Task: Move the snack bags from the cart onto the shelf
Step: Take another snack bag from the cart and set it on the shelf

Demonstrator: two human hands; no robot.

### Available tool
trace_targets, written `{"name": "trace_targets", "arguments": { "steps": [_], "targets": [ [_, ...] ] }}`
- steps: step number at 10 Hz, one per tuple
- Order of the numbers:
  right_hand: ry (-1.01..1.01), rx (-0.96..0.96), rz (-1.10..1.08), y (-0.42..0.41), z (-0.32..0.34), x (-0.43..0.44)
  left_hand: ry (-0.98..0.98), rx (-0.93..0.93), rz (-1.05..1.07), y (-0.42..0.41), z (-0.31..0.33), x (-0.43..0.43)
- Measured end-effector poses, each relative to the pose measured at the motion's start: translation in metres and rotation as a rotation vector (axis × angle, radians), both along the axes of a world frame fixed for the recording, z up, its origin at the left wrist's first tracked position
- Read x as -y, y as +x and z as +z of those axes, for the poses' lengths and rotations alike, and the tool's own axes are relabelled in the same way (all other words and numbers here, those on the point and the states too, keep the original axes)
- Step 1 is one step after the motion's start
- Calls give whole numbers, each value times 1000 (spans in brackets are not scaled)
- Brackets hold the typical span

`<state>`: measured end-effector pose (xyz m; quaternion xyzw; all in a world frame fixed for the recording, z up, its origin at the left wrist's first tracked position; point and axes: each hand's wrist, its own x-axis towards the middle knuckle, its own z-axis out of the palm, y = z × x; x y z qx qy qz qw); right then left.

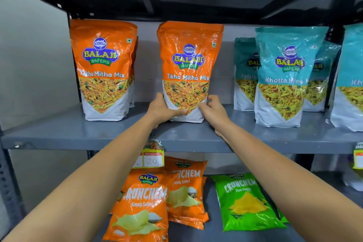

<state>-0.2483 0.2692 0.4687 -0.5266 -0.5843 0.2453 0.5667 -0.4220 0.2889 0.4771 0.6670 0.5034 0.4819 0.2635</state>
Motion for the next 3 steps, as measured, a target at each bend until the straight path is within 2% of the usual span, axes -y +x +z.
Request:
{"name": "trace_targets", "arguments": {
  "steps": [1,2,3],
  "targets": [
    [63,162,-149,0,7,7,42,-130,94,-1,4,9],
    [365,640,-398,10,23,15,315,-365,281,-11,24,17],
    [595,894,-571,16,65,20,637,-616,515,-29,52,25]
  ]
}}
